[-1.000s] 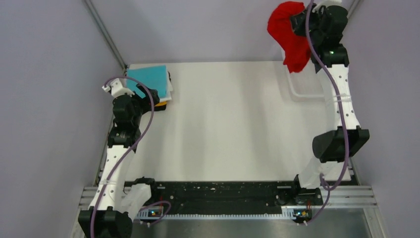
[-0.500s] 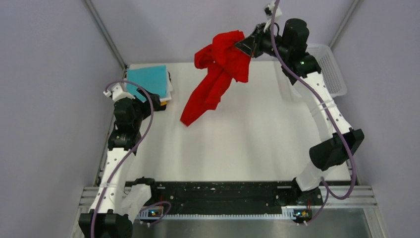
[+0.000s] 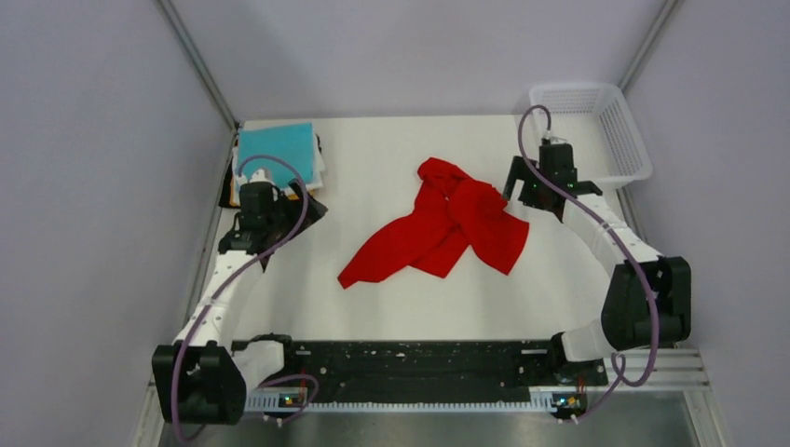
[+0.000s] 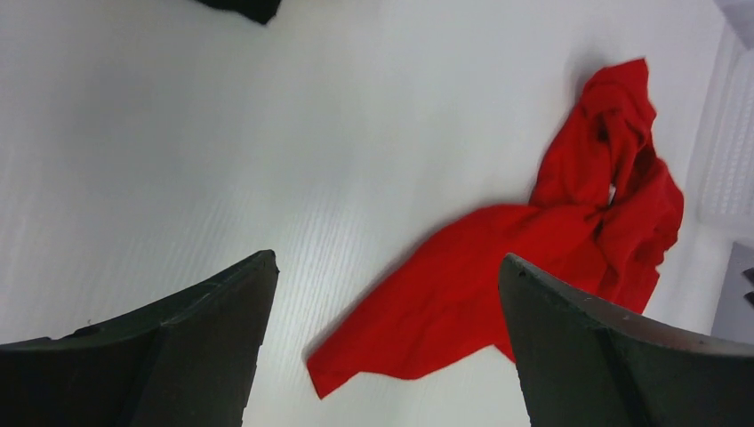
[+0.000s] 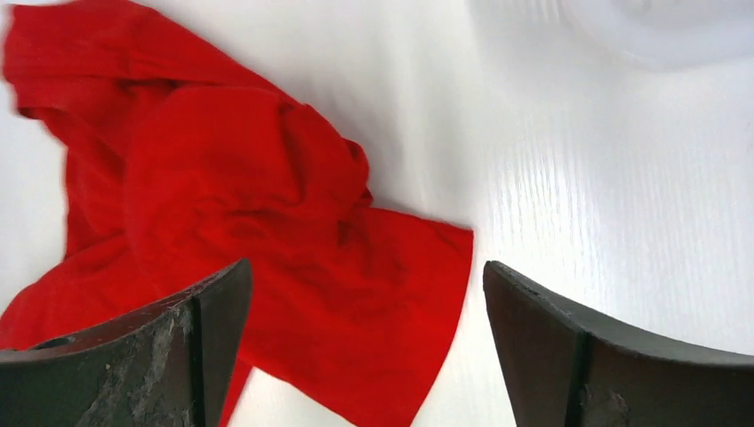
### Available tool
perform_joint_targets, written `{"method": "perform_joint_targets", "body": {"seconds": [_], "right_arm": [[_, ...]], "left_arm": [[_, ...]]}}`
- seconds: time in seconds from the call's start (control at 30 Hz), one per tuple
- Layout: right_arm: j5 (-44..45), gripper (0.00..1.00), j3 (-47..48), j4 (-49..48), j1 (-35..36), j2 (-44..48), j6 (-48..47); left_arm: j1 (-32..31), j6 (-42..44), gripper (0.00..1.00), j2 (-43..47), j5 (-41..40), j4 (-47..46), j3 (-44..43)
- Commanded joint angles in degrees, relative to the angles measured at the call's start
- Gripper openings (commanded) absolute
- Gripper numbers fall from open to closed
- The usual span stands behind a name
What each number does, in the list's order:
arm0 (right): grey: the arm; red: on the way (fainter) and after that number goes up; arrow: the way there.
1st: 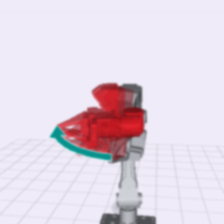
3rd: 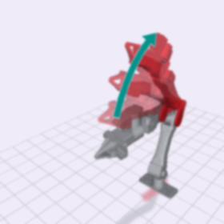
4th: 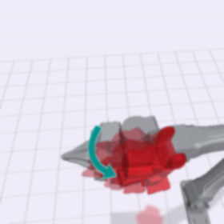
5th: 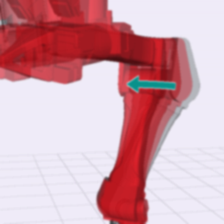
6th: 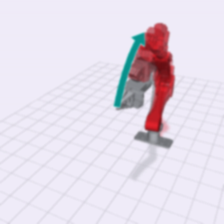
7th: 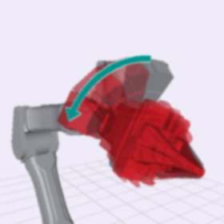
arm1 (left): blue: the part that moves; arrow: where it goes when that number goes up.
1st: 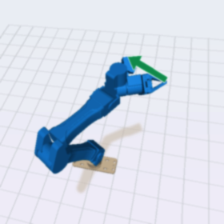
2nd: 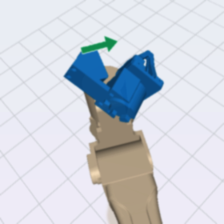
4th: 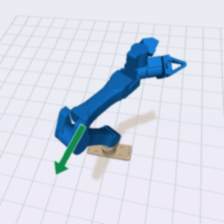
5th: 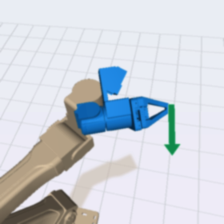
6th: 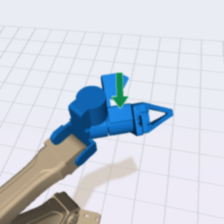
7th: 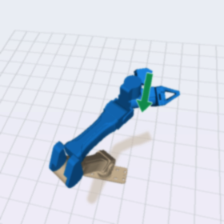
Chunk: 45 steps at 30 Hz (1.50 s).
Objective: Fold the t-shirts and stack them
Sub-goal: Move the tshirt to the center of the board, then flatten out the tshirt
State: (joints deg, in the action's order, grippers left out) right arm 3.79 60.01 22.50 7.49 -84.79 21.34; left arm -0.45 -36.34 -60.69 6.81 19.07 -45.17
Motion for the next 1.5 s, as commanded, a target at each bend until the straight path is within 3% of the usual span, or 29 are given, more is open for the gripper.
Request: {"method": "perform_joint_targets", "body": {"seconds": [0.0, 0.13, 0.3, 0.57, 0.73, 0.8, 0.87, 0.9, 0.93, 0.97, 1.03, 1.17, 1.23, 1.33, 1.47], "right_arm": [[0.5, 0.99, 0.8, -9.6, 3.1, 9.0, -6.7], [-5.3, 0.99, 3.2, -14.5, 9.9, 5.7, -14.8], [-8.7, 0.96, 13.5, -14.4, 15.9, -6.9, -19.9], [-2.2, 0.94, 35.6, -8.0, 20.8, -29.5, -32.0], [-2.7, 0.94, 43.4, -6.3, 21.0, -39.0, -32.3], [-3.5, 0.94, 45.5, -5.8, 21.0, -42.0, -32.0], [-3.5, 0.93, 47.8, -5.0, 21.1, -45.0, -31.9], [-3.5, 0.93, 48.8, -4.4, 21.1, -45.8, -32.0], [-3.5, 0.92, 49.9, -3.7, 21.1, -47.5, -32.0], [-3.5, 0.89, 50.6, -3.2, 21.1, -48.6, -32.0], [-3.0, 0.76, 51.6, -2.9, 21.1, -50.1, -31.8], [0.8, 0.30, 51.5, -6.6, 21.1, -48.4, -29.8], [3.8, 0.13, 49.8, -10.3, 21.0, -44.9, -28.1], [8.7, 0.05, 44.0, -15.4, 21.1, -36.3, -25.8], [15.4, 0.03, 32.7, -20.3, 20.9, -21.8, -24.9]], "left_arm": [[-3.0, 0.0, 0.99, -2.4, 5.8, 5.9, 1.2], [-7.6, -0.6, 0.99, -4.4, 4.3, 9.6, 3.3], [-15.5, -4.6, 0.99, -8.0, 2.1, 9.0, 6.2], [-17.2, -9.4, 0.92, -19.6, 2.1, 3.4, 5.7], [-19.3, -9.1, 0.82, -25.9, 2.4, 2.5, 4.0], [-20.6, -9.0, 0.73, -28.4, 1.9, 2.4, 2.5], [-21.4, -9.0, 0.55, -31.0, 0.7, 2.3, 0.6], [-21.5, -9.1, 0.39, -32.4, 0.3, 2.4, -0.4], [-21.6, -9.4, 0.11, -33.5, -0.4, 2.8, -1.4], [-21.6, -9.5, 0.00, -34.8, -1.1, 3.7, -2.8], [-21.8, -9.5, 0.00, -35.8, -2.4, 4.7, -4.2], [-21.8, -9.9, 0.00, -32.6, -7.2, 5.7, -4.7], [-21.8, -9.8, 0.00, -29.5, -11.7, 8.0, -6.5], [-21.7, -9.4, 0.00, -24.3, -18.5, 11.1, -10.1], [-21.8, -8.4, 0.00, -15.7, -29.0, 14.5, -14.7]]}}
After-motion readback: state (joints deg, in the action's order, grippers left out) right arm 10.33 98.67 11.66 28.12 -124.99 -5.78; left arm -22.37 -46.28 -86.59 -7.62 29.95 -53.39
